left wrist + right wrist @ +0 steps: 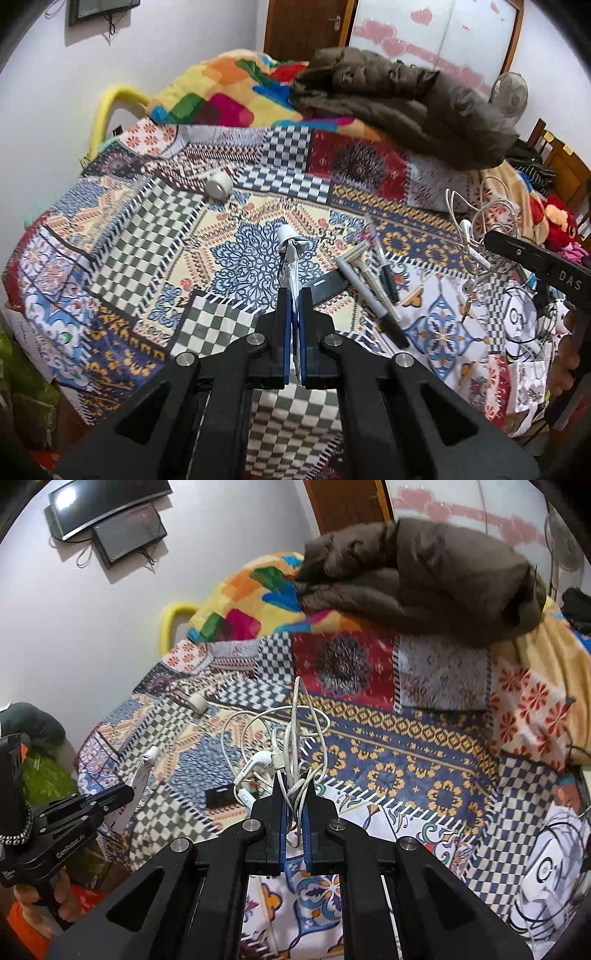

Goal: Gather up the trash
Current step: 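Carry the cables and white tube over the white bucket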

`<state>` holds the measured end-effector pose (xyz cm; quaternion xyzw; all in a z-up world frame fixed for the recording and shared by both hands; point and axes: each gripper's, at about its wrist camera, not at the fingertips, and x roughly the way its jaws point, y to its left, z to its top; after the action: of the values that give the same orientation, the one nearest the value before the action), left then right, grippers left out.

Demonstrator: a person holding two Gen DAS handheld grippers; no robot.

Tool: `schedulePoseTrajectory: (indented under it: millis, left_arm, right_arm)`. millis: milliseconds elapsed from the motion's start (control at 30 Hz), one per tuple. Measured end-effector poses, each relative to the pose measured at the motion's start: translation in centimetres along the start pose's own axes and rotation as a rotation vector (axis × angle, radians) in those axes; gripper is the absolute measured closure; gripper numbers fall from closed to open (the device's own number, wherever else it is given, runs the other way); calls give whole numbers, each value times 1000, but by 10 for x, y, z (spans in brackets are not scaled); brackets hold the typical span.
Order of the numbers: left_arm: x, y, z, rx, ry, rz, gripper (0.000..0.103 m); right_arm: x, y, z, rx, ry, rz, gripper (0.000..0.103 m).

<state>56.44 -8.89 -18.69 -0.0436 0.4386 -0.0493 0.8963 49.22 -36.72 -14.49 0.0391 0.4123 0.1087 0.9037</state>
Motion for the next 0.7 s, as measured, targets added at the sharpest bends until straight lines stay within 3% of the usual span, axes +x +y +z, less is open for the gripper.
schedulePoseTrajectory:
  millis: [367, 700]
  left_arm:
    - [-97, 9, -20, -25, -80, -1, 101]
    - [-176, 42, -58, -50, -137, 53, 101]
  right_arm:
    - [-71, 56, -3, -79, -73, 15, 97]
    - [-111, 120, -34, -150, -92, 66, 97]
